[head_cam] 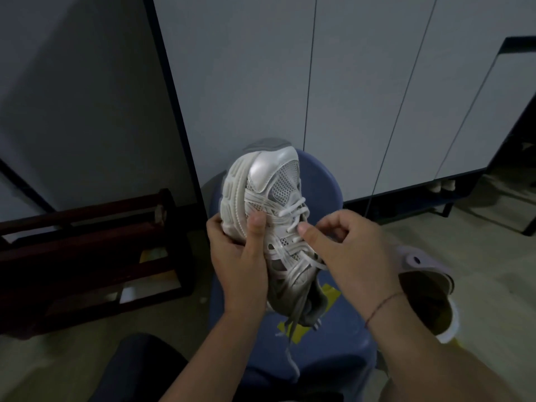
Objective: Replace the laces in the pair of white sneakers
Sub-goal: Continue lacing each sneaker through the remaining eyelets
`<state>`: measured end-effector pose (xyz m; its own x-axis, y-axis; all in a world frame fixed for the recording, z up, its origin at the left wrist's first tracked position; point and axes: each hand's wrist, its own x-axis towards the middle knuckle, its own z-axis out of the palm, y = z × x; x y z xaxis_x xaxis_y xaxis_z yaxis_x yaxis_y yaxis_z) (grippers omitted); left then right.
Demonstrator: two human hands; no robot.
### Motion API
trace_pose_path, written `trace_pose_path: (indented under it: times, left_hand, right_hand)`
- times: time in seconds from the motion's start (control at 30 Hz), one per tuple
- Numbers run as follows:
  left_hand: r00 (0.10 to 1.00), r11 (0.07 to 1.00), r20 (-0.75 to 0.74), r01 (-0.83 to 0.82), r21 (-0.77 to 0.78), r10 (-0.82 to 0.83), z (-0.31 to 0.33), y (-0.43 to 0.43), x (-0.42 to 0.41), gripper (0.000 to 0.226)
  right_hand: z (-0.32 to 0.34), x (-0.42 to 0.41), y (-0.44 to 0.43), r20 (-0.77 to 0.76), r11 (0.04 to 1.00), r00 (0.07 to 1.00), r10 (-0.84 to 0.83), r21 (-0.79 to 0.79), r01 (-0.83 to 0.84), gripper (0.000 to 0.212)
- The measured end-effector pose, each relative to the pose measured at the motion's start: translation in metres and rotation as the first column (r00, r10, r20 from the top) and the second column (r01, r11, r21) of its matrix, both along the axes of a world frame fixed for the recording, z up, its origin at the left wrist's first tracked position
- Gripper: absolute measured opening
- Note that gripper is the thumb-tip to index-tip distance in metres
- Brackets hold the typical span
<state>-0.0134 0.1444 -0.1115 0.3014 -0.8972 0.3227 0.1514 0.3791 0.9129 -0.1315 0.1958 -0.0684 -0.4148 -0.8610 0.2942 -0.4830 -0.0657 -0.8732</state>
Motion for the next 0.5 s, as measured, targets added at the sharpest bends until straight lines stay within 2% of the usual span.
trace_pose_path:
  times: [0.1,0.23,0.3,0.5]
  left_hand:
    - [0.999,0.999,-0.008,-0.035,0.022,0.035,-0.0001,-0.0028,0.0003,0.028]
    - [0.998,0.998,-0.049,-0.023,0.065,0.026,0.0005,-0.0038,-0.0001,0.027]
    - [0.997,0.997,-0.073,-0.009,0.075,0.014,0.0012,-0.0031,-0.0003,0.031]
    - [0.998,0.997,-0.06,-0.028,0.072,0.032,0.0018,-0.0035,-0.0002,0.031]
  right_hand:
    - [0.0034,-0.0014,0.0002,0.002,0.994,0.998,0.068,-0.082,-0.068,0.013]
    - [0.006,-0.0044,0.0017,-0.057,0.99,0.99,0.126,-0.052,-0.129,0.007]
    - [0.005,-0.0069,0.0016,-0.071,0.993,0.991,0.111,-0.018,-0.113,0.012]
    - [0.002,-0.0038,-0.0002,0.062,0.991,0.991,0.121,0.043,-0.124,0.026]
